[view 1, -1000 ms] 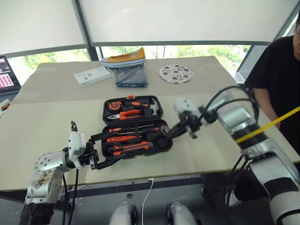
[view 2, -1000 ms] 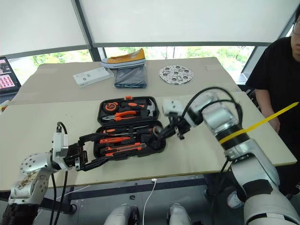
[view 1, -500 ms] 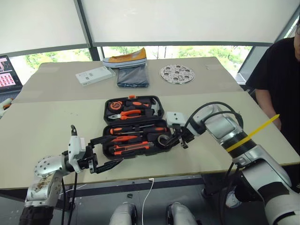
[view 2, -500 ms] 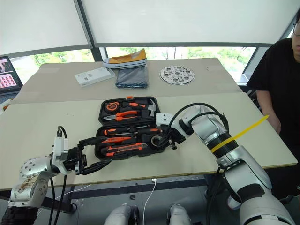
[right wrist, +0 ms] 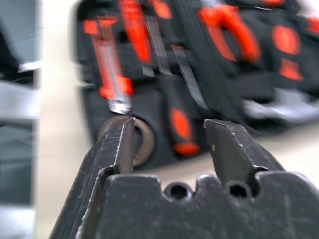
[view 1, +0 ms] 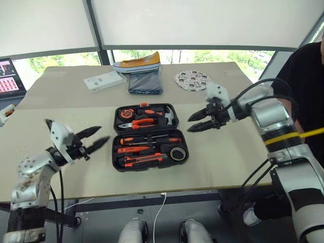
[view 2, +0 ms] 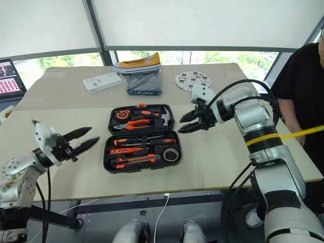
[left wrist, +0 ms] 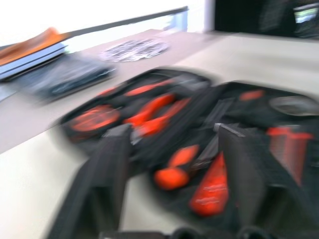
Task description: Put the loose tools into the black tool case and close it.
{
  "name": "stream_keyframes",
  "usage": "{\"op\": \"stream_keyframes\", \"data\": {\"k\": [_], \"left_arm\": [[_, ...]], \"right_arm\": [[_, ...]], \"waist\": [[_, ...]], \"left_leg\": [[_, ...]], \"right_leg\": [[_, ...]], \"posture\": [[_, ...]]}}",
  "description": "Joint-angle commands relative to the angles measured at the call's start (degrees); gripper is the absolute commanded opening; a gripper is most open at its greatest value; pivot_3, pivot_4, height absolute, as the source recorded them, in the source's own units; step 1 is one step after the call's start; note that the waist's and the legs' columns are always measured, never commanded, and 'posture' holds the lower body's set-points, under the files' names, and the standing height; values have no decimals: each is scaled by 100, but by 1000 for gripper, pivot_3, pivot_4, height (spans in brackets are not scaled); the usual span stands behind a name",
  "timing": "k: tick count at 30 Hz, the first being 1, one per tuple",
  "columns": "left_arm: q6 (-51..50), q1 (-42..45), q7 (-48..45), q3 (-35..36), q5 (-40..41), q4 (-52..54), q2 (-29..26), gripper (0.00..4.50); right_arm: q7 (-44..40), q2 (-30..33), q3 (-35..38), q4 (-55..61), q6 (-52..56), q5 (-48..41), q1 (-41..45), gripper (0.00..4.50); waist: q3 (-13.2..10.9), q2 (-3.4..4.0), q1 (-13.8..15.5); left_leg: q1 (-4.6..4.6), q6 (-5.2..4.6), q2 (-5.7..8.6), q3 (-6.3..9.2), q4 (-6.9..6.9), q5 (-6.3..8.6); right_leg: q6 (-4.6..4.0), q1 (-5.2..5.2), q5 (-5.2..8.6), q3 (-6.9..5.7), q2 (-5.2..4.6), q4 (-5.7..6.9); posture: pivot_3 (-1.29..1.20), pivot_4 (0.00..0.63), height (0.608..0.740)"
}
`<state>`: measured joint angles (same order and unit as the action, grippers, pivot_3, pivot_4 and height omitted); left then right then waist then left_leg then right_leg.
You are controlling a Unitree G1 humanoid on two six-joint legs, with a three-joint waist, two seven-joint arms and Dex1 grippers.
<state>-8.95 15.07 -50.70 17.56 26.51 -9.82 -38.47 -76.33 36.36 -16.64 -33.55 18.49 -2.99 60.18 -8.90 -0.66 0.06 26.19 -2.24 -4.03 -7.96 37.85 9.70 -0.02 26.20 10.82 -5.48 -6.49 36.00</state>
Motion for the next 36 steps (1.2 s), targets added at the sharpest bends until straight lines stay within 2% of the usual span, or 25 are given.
{"op": "stream_keyframes", "data": {"k": [1,4,7,12,16,20,24,27,33,36], "left_arm": [[-281,438,856,-138,-513,-328,50,1113],[-476,710,1121,-404,-811,-570,106,57],[-798,1034,1139,-777,-999,-802,227,9],[-1375,1289,935,-1195,-1118,-932,254,9],[-876,1456,899,-1280,-1222,-1137,444,9],[-577,1538,307,-1371,-1067,-1229,633,9],[-548,1440,-423,-1529,-1016,-1110,585,9],[-584,1312,-614,-1555,-1038,-941,574,9],[-746,992,-603,-1531,-1023,-513,624,9],[-889,887,-543,-1482,-1007,-368,585,9]], "right_arm": [[830,-306,82,-743,-958,363,26,920],[1366,-620,87,-1431,-1756,592,136,16],[1690,-1040,76,-2208,-2534,728,232,0],[1933,-1492,110,-2994,-3104,881,477,0],[1897,-1708,235,-3313,-3384,861,626,0],[1485,-1716,346,-3381,-3365,811,631,0],[683,-1454,438,-2942,-3111,639,314,0],[358,-1204,543,-2283,-2827,512,-107,0],[183,-700,709,-285,-1644,163,-1253,0],[356,-530,819,383,-1300,68,-1607,0]], "waist": [[-2,0,-15],[-5,-3,-54],[-5,-3,-86],[-5,-3,-109],[-5,-3,-115],[-5,-3,-69],[-5,-3,-49],[-5,-3,-33],[-5,-3,8],[-5,-3,15]], "left_leg": [[2,-1,1,-2,0,0],[8,-2,2,-15,-1,-5],[9,-19,2,-36,-3,-19],[8,-14,0,-36,-3,-24],[8,-14,1,-35,-3,-25],[5,-1,2,-29,-3,-28],[9,-4,9,-29,-2,-26],[9,-26,12,-29,-2,-24],[9,-51,13,-20,-2,-26],[9,-51,13,-6,-2,-26]], "right_leg": [[1,2,-1,2,-1,3],[-1,4,-2,2,6,7],[-1,3,-2,2,9,7],[0,1,-1,2,14,10],[-1,1,-2,4,13,10],[-3,-5,-3,-2,11,15],[-1,-7,-3,-3,3,11],[-5,-10,-4,-2,1,9],[-19,-11,-12,0,-2,7],[-15,-10,-9,1,-4,7]], "posture": [[0,150,740],[0,150,740],[0,150,740],[0,150,740],[0,150,740],[0,150,740],[0,150,740],[0,150,740],[0,150,740],[0,150,740]]}}
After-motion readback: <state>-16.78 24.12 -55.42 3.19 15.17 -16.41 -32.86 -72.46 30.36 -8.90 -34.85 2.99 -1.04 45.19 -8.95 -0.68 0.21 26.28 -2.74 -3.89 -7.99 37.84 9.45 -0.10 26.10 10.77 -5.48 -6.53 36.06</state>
